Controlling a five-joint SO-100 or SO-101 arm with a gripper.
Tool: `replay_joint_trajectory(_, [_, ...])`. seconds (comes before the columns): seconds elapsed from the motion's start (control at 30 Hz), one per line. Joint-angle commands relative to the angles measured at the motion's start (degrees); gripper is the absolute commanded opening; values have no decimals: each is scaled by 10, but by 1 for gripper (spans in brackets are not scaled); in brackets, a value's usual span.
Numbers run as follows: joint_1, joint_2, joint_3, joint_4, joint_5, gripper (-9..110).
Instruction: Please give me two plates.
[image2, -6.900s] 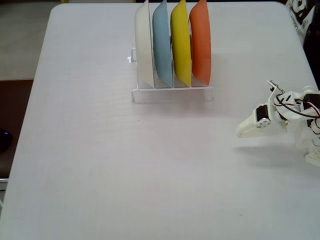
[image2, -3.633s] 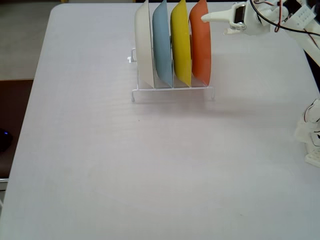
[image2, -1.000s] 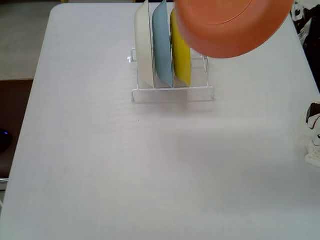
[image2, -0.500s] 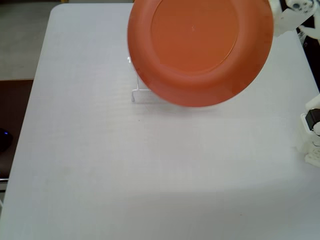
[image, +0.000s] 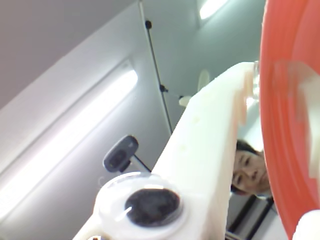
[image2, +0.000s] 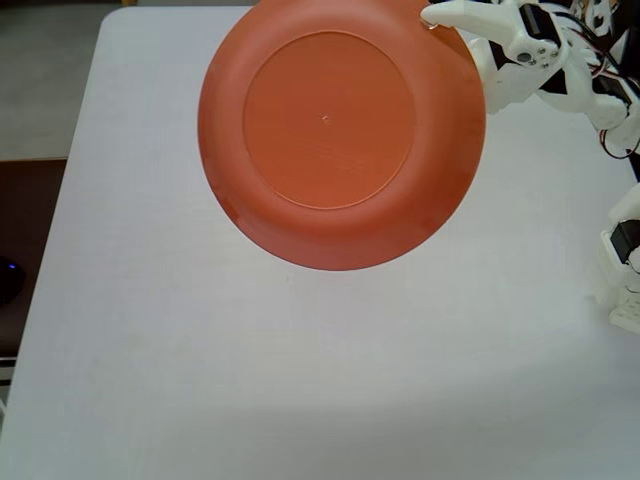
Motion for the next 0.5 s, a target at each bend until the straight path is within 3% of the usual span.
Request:
replay_joint_trajectory(0.0, [-4,-4,-10,-36,3,-1])
replay_joint_trajectory(0.47, [-3,-17,-10,-47,-14,-1])
